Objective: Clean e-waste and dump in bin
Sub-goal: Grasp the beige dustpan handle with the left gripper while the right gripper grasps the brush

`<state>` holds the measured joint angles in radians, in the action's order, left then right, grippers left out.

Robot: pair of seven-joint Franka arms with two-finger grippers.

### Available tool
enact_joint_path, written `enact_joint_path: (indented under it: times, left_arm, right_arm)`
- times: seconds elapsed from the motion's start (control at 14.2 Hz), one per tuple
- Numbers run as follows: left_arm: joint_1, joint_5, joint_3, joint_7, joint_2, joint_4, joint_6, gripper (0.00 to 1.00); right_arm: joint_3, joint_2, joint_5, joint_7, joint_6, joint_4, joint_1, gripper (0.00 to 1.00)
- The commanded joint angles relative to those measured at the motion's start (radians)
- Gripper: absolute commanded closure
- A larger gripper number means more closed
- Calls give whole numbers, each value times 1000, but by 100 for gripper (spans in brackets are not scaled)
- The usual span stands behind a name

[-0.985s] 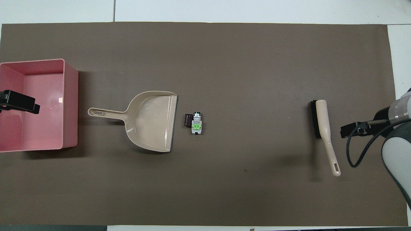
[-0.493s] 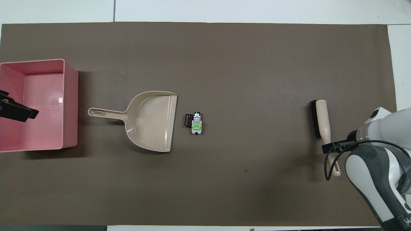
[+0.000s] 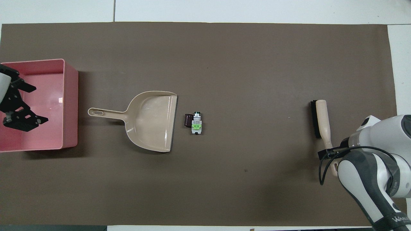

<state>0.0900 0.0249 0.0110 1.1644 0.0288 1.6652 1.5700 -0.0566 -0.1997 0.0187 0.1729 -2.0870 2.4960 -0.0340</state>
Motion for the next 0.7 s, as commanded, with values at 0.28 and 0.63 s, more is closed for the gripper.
enact_joint_path:
  times: [0.28, 0.63]
  left_arm:
    - [91, -13, 4, 130, 23, 235, 221, 7]
    - [123, -84, 4, 158, 19, 401, 438, 8]
  right_arm:
    - [6, -6, -16, 63, -27, 21, -34, 37]
    - [6, -10, -16, 63, -27, 37, -49, 43]
